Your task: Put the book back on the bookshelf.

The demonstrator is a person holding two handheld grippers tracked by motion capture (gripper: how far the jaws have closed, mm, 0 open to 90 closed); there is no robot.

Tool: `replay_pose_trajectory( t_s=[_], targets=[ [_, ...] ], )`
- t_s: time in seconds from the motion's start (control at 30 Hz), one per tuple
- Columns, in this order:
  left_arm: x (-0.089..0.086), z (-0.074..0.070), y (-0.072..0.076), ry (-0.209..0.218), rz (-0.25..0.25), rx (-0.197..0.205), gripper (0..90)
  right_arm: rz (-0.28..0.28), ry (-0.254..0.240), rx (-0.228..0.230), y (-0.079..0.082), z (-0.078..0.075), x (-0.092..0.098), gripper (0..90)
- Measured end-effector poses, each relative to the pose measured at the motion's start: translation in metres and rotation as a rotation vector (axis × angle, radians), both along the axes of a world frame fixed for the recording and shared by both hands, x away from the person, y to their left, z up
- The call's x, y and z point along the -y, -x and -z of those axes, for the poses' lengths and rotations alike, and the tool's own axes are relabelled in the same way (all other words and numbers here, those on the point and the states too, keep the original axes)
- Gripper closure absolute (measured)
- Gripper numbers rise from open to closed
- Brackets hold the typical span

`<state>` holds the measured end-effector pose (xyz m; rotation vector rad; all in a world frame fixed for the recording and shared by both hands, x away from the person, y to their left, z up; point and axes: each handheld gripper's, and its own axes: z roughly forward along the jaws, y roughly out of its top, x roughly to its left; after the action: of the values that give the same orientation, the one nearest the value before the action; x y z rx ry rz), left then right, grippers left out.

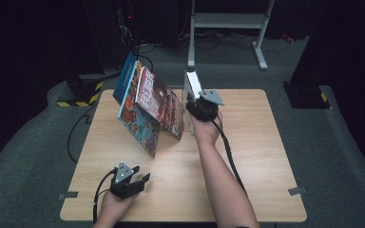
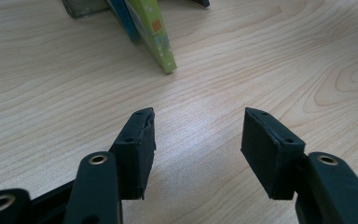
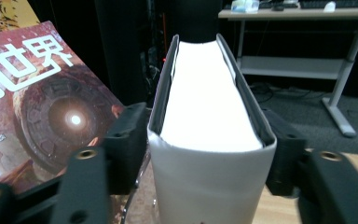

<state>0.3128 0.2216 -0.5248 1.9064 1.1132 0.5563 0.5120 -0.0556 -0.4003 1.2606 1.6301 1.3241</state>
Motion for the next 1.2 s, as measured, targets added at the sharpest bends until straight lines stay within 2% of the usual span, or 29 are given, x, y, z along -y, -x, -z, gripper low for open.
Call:
replay_pose_trajectory(
  t_s=[0.27, 0.4, 0.43, 0.53, 0.67, 0.77, 1.0, 1.13, 1.2],
  targets=[
    [0.001, 0.000, -0.001, -0.005, 0.002, -0.011, 43.0, -0.034, 0.001, -0.011, 0.007, -0.001, 0.008, 27.9],
    [0.003, 0.001, -0.001, -0.014, 0.008, -0.022, 40.3, -0.048, 0.016, -0.015, 0.014, 0.001, 0.010, 26.0],
    [0.002, 0.000, -0.002, -0.029, 0.010, -0.018, 39.5, -0.053, 0.021, -0.017, 0.015, 0.001, 0.011, 25.6],
    [0.004, 0.001, -0.002, -0.027, 0.013, -0.029, 38.2, -0.060, 0.023, -0.011, 0.022, 0.002, 0.013, 25.6],
    [0.004, 0.001, -0.003, -0.034, 0.014, -0.032, 36.8, -0.076, 0.034, -0.029, 0.030, 0.004, 0.015, 24.9],
    [0.004, 0.001, -0.003, -0.030, 0.020, -0.036, 35.5, -0.070, 0.075, -0.034, 0.036, 0.007, 0.016, 24.8],
    [0.005, 0.001, -0.003, -0.026, 0.022, -0.038, 33.2, -0.090, 0.082, -0.059, 0.050, 0.018, 0.023, 20.5],
    [0.005, 0.001, -0.003, -0.025, 0.022, -0.041, 31.9, -0.109, 0.090, -0.057, 0.058, 0.025, 0.027, 17.6],
    [0.004, 0.001, -0.003, -0.021, 0.026, -0.045, 31.7, -0.124, 0.091, -0.072, 0.063, 0.028, 0.029, 16.0]
  ],
)
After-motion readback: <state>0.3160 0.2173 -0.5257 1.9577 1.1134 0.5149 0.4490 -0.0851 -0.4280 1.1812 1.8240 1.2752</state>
